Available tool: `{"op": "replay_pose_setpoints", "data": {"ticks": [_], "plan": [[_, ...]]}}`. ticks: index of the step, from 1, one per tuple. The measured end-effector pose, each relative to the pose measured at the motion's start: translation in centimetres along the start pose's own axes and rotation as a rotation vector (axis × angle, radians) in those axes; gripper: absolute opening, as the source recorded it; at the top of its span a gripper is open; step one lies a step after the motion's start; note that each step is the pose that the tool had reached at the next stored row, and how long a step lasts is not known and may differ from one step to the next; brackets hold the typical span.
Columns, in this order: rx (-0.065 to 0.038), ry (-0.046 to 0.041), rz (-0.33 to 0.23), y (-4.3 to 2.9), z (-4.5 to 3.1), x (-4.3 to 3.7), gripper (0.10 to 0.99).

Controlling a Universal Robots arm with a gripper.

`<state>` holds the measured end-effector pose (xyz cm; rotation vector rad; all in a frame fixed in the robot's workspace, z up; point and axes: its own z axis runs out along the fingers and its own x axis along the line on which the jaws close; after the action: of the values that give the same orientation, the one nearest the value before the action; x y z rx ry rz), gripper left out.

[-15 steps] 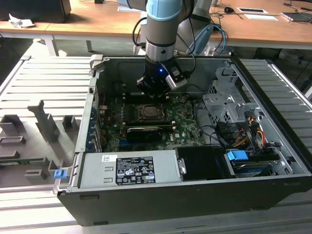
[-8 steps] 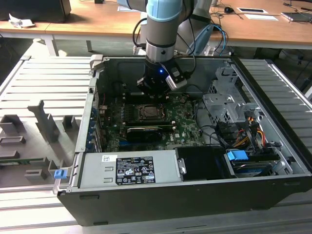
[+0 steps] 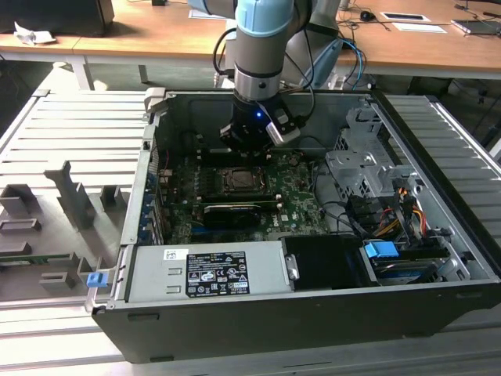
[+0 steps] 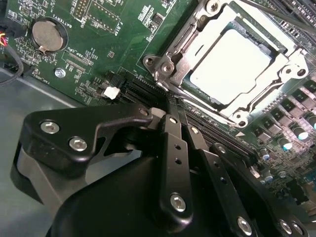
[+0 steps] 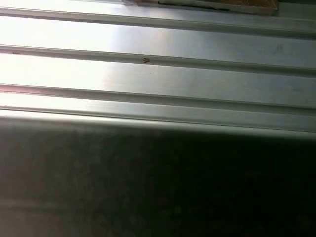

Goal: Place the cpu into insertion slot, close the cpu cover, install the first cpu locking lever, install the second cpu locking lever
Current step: 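Install the first cpu locking lever, then install the second cpu locking lever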

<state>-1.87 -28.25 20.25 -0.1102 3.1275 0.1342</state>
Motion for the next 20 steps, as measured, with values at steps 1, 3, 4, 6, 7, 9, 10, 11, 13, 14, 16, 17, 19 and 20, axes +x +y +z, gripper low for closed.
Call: {"op": "replay_pose_setpoints", "data": {"ticks": [1, 3, 4, 6, 7, 9, 10, 11, 13, 14, 16, 17, 19, 20], "plan": [[0.000, 0.0000, 0.000, 0.01, -0.14, 0.00, 0.106], [0.000, 0.0000, 0.000, 0.05, -0.63, -0.01, 0.106], [0.001, 0.0000, 0.000, 0.08, -0.94, -0.02, 0.106], [0.001, 0.0001, 0.000, -0.02, -1.07, -0.01, 0.106], [0.002, 0.0008, 0.000, -0.12, -1.08, 0.00, 0.106], [0.002, 0.0013, 0.000, -0.28, -1.10, 0.01, 0.106], [0.002, 0.0012, 0.000, -0.34, -1.10, 0.02, 0.106], [0.002, 0.0012, 0.000, -0.42, -1.11, 0.02, 0.106], [0.002, 0.0012, 0.000, -0.68, -1.13, 0.04, 0.106], [0.001, 0.0011, 0.000, -0.76, -1.14, 0.04, 0.106], [0.002, 0.0012, 0.000, -0.83, -1.14, 0.05, 0.106], [0.002, 0.0012, 0.000, -0.90, -1.15, 0.05, 0.106], [0.002, 0.0012, 0.000, -1.11, -1.45, 0.07, 0.106], [0.002, 0.0012, 0.000, -1.10, -1.71, 0.06, 0.106]]}}
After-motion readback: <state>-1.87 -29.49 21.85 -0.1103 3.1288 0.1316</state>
